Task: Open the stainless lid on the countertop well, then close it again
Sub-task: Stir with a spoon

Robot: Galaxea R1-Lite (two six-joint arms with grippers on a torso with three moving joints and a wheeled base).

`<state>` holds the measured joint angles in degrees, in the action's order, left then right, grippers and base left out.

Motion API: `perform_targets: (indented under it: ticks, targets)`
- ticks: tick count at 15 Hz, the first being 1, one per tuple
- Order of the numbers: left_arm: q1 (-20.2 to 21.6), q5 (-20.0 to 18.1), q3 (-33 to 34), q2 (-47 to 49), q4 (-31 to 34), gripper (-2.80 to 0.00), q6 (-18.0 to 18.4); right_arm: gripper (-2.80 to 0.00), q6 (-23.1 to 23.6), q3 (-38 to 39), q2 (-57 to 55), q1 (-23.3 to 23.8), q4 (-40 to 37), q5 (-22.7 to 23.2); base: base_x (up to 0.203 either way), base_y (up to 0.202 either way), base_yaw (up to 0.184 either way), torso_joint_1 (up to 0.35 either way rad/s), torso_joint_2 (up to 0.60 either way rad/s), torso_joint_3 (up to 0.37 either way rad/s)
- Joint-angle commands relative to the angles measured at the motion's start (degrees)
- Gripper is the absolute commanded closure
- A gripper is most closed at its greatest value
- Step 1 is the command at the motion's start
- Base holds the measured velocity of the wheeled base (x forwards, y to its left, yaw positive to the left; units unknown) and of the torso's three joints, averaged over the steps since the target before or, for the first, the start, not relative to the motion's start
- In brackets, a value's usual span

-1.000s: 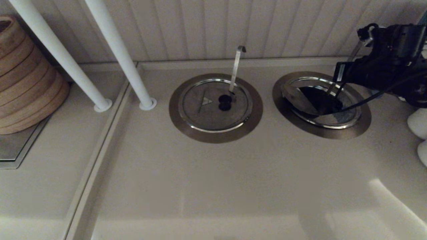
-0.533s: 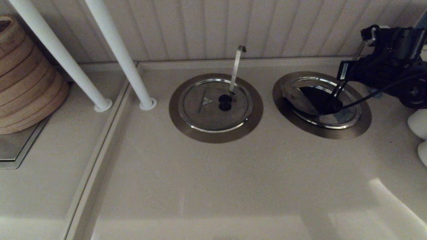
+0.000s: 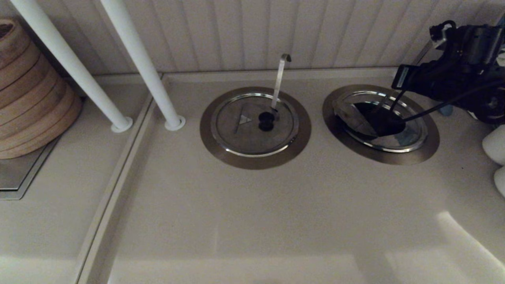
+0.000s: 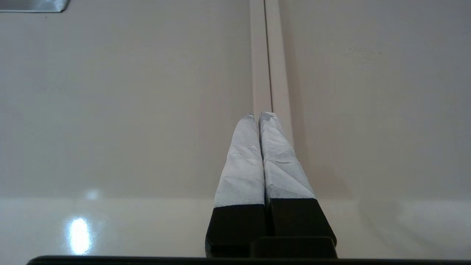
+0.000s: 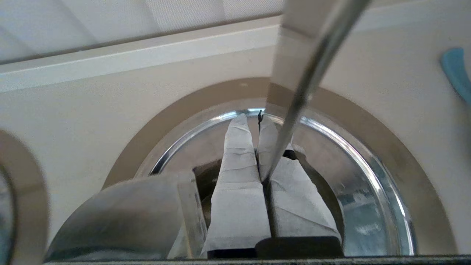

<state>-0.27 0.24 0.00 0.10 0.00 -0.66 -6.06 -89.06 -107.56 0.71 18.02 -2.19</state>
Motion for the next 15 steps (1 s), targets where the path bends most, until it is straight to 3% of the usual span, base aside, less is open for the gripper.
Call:
perform_targets:
  ticks: [1, 5, 9, 11, 15]
  targets:
    - [0.0, 0.0, 0.0, 0.0, 0.0, 0.0, 0.0, 0.0, 0.2, 0.8, 2.0, 0.0, -0.8, 1.0, 0.0, 0.0, 0.0, 0.0, 0.0, 0.0]
    - [0.0, 0.0, 0.0, 0.0, -0.1, 0.0, 0.0, 0.0, 7.4, 1.7, 0.2, 2.3, -0.5, 0.0, 0.0, 0.0, 0.0, 0.0, 0.0, 0.0]
    - [0.0, 0.0, 0.0, 0.0, -0.1, 0.0, 0.0, 0.0, 10.5, 0.8, -2.5, 2.9, 1.3, -4.6, 0.0, 0.0, 0.0, 0.0, 0.0, 0.0]
    - [0.0, 0.0, 0.0, 0.0, -0.1, 0.0, 0.0, 0.0, 9.9, 0.2, -3.4, 2.7, 2.9, -4.9, 0.0, 0.0, 0.0, 0.0, 0.0, 0.0]
    - [0.0, 0.0, 0.0, 0.0, -0.1, 0.0, 0.0, 0.0, 3.3, -4.8, -7.1, 3.0, 3.7, -4.8, 0.0, 0.0, 0.0, 0.0, 0.0, 0.0]
